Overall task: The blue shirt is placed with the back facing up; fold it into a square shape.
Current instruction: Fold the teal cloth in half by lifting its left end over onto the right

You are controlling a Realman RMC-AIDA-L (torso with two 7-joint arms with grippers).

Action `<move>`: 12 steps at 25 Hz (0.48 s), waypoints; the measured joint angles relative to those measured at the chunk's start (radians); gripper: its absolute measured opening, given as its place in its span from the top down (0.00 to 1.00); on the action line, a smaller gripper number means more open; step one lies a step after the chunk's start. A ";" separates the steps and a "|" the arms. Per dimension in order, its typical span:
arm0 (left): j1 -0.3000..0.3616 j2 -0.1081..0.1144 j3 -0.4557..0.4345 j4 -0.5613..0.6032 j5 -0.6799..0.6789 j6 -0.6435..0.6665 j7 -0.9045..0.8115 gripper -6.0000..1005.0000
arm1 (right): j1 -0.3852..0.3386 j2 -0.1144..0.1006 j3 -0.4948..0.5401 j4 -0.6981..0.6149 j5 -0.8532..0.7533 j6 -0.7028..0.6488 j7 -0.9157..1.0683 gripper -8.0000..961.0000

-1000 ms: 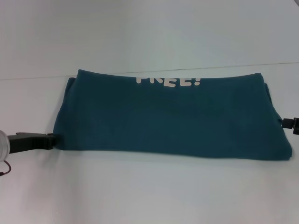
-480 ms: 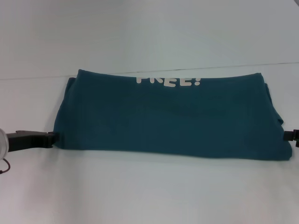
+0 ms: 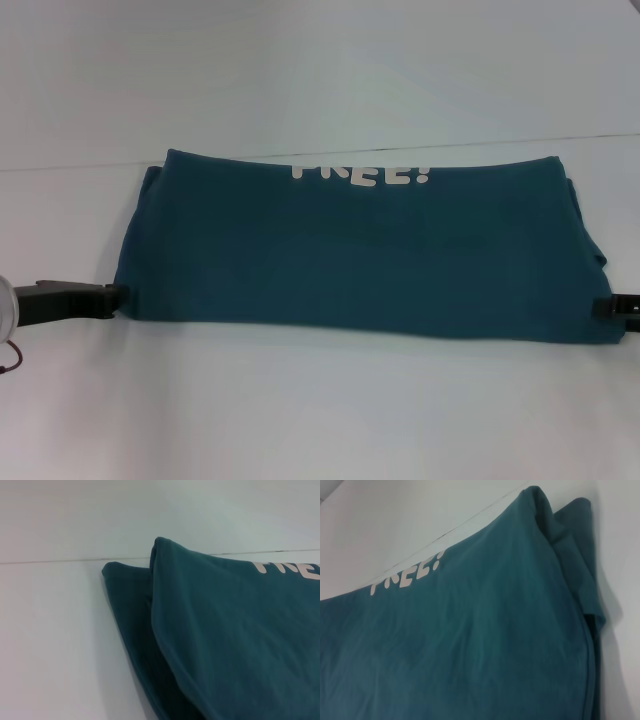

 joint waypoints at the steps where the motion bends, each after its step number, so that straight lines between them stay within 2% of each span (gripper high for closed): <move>1: 0.000 0.000 0.000 0.000 0.000 0.001 0.000 0.99 | 0.000 0.001 0.000 0.000 0.000 0.001 -0.001 0.30; 6: 0.002 0.000 0.001 0.000 0.001 0.003 0.000 0.98 | 0.001 0.012 0.000 0.002 0.000 0.016 -0.005 0.30; 12: 0.003 0.000 0.002 0.000 0.001 0.004 0.000 0.98 | 0.005 0.032 0.000 0.003 0.000 0.048 -0.015 0.40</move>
